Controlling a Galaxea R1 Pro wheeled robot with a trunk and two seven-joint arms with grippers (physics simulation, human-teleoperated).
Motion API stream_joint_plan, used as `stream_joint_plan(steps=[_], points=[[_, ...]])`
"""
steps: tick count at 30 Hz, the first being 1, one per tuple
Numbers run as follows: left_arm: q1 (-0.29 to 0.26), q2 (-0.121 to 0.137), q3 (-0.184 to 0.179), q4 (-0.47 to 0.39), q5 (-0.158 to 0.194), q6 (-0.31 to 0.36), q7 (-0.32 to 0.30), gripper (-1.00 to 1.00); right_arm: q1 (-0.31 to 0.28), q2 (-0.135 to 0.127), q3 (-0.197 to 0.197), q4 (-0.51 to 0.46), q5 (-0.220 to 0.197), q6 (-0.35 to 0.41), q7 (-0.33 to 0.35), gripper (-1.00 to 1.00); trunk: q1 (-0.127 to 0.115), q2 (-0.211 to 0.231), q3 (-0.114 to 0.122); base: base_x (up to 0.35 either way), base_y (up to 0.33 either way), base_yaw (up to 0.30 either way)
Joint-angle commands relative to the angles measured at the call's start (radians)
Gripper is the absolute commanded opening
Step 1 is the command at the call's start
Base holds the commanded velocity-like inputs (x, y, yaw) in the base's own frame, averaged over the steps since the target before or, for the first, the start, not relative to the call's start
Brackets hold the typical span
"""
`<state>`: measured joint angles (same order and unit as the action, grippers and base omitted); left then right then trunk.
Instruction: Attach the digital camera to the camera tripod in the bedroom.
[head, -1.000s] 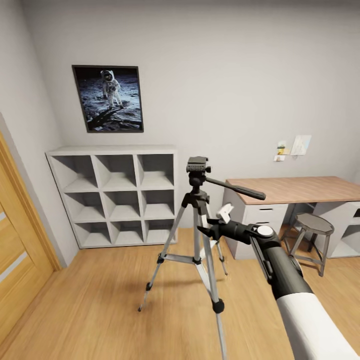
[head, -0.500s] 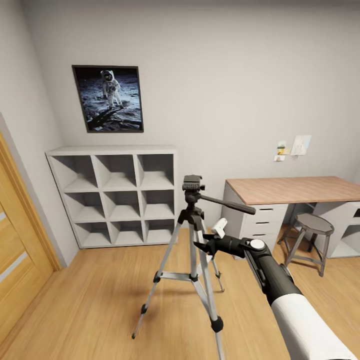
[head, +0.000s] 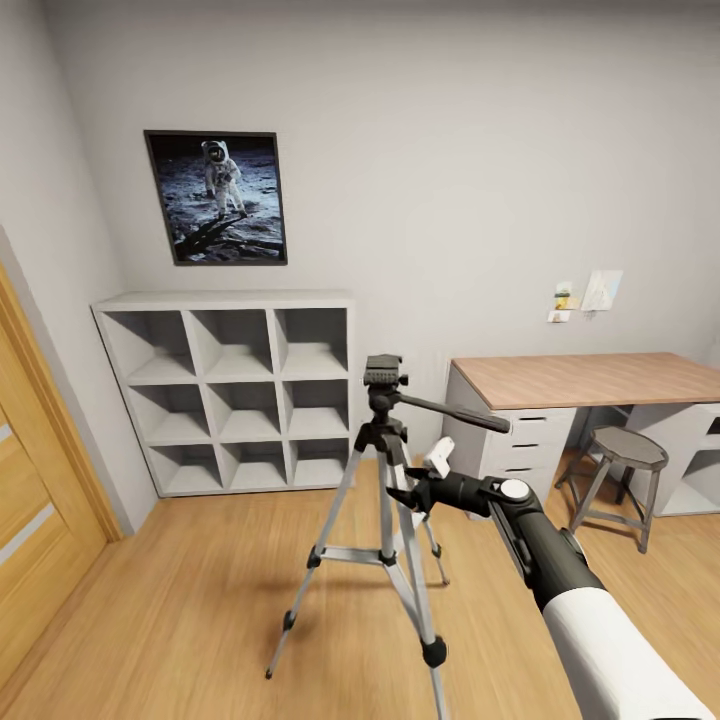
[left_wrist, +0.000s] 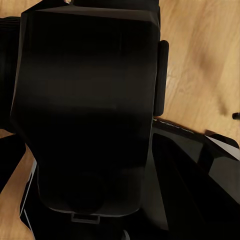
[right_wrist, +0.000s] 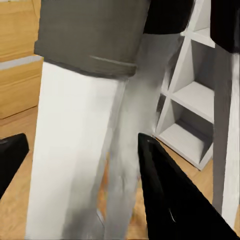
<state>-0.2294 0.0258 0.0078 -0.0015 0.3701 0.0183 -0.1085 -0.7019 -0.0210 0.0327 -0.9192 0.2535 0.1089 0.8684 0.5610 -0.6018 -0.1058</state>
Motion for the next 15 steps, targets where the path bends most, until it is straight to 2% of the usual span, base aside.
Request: stream_joint_plan(steps=[1, 11, 15], points=[[-0.001, 0.000, 0.000, 0.000, 0.004, 0.002, -0.004, -1.00, -0.001, -0.001, 0.001, -0.001, 0.003, 0.008, 0.003, 1.00, 0.000, -0.002, -0.002, 0.000, 0.000, 0.000], [-0.001, 0.000, 0.000, 0.000, 0.004, 0.002, -0.004, -1.00, -0.001, -0.007, 0.002, 0.000, 0.004, 0.001, -0.005, 1.00, 0.000, -0.002, -0.002, -0.001, 0.000, 0.000], [-0.001, 0.000, 0.000, 0.000, 0.004, 0.002, -0.005, -1.00, -0.001, -0.010, 0.003, 0.001, 0.004, -0.007, -0.006, 1.00, 0.000, -0.002, -0.002, -0.113, -0.011, 0.000]])
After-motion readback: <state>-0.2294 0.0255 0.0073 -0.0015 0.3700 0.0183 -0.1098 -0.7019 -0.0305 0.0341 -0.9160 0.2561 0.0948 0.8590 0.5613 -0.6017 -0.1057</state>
